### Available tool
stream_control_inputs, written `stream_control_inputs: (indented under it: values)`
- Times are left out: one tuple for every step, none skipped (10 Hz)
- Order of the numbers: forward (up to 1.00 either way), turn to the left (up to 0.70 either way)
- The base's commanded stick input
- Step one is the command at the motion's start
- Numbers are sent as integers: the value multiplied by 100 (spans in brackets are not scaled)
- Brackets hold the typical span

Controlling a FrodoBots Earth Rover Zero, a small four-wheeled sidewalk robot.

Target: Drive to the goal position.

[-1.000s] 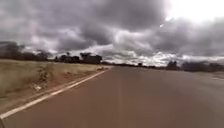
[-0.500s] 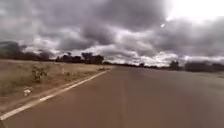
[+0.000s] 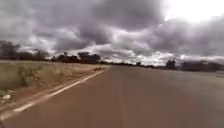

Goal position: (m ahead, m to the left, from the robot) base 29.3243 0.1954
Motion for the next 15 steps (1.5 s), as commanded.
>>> stream_control_inputs:
  values:
    - [85, -19]
    - [85, -3]
    - [85, -21]
    - [85, -22]
    - [85, -4]
    - [85, 4]
    - [85, 4]
    - [85, 4]
    - [85, 4]
    - [85, 4]
    - [85, 4]
    - [85, 4]
    - [85, 4]
    - [85, 4]
    - [85, 4]
